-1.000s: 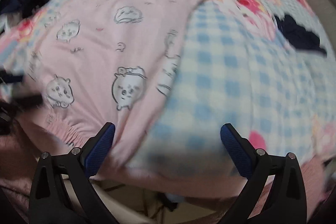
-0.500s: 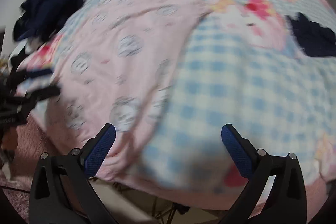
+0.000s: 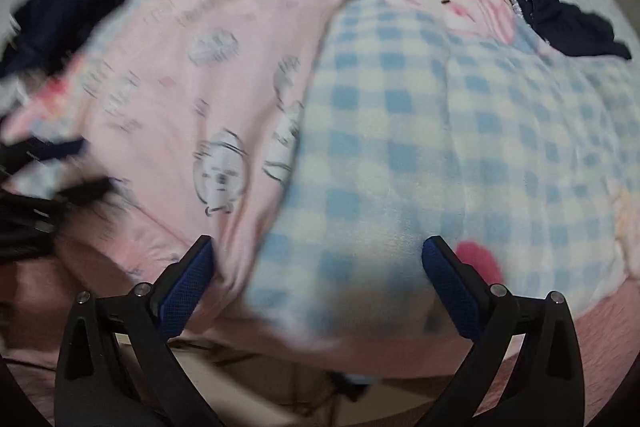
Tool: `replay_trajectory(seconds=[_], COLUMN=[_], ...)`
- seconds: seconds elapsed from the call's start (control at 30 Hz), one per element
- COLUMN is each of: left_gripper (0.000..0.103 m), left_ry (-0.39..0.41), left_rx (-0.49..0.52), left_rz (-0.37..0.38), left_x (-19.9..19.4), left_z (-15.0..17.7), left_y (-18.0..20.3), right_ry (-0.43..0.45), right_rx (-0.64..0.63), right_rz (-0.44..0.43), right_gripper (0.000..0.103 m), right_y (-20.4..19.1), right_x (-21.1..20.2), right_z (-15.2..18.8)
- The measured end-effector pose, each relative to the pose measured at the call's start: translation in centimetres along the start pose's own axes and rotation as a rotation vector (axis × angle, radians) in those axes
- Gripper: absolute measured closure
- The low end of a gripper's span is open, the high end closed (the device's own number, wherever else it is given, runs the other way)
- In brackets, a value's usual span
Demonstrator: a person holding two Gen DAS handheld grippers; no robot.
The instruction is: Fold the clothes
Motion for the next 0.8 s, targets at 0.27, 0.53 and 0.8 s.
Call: replay_trajectory(seconds=[0.27,0.53,0.8], left_gripper=[0.029,0.029,0.029], left_ry=[0.114,0.121,0.11], left_rx=[-0.001,-0.065,-0.053], left_rz=[0.012,0.02,-0.007], left_x=[0.4,3.1,6.9], left_z=[-6.4,-12.3,-15.5], left_y=[0.1,-2.7,-7.0], right_ry=[0.077,0.155,0.062], right_rx=[-0.103,0.046,-0.023], right_rz=[0.114,0.126,0.095], right_gripper=[0.001,0.005,0.02], right_y=[0.4,5.8,5.6], right_x=[1.4,4.0,11.5], right_z=[-7.0,-18.3,-24.7])
Point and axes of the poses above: each gripper's, at about its wrist camera, not at the fingertips, and x roughly the way its jaws point, y to its right, z to its underside, the point moved 2 cm from there along x, roughly the way its jaws point, and after that the axes turned 5 degrees about -z, right-handed, at the moved point
